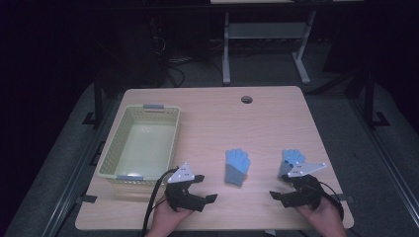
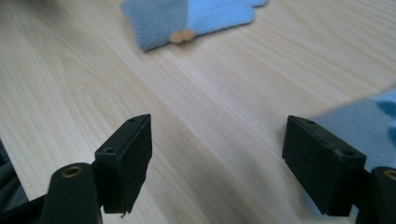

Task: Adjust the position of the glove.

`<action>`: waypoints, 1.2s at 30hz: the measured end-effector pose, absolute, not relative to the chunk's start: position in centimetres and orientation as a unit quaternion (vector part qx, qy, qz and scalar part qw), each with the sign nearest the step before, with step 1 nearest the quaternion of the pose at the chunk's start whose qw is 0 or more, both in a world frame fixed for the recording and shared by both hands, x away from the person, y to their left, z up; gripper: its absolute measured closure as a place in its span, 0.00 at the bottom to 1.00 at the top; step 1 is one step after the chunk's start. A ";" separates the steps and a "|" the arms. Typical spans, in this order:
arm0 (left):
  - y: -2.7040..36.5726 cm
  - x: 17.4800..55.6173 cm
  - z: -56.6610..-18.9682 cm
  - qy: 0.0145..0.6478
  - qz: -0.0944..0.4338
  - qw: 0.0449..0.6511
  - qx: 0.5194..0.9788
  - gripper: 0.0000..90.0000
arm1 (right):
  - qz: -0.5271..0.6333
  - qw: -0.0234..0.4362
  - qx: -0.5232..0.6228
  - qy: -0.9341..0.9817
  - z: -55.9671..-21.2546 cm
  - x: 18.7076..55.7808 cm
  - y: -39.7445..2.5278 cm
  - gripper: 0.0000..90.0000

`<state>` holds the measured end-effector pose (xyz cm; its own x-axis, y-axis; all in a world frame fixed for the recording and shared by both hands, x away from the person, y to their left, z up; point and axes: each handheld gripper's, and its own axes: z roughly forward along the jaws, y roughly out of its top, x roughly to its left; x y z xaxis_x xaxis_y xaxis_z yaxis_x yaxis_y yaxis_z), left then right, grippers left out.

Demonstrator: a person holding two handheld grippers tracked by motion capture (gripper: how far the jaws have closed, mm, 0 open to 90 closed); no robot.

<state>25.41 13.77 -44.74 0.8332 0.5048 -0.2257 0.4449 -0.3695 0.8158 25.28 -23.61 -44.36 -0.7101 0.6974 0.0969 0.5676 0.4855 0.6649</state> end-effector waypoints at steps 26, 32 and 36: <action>13.8 25.1 -44.4 0.283 0.037 0.490 0.824 0.19 | 0.317 0.122 0.379 0.861 -38.8 29.4 -26.0 0.30; 13.7 25.0 -44.4 0.279 0.038 0.492 0.824 0.19 | 0.312 0.121 0.386 0.860 -38.0 30.5 -26.5 0.33; 13.4 24.8 -44.4 0.280 0.037 0.491 0.825 0.19 | 0.309 0.123 0.385 0.861 -37.9 31.2 -26.5 0.34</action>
<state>24.83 13.41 -44.40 0.8410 0.4974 -0.2131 0.4246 -0.3625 0.8296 31.23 -26.46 -37.87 -0.6728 0.7394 0.0263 0.5873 0.5120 0.6268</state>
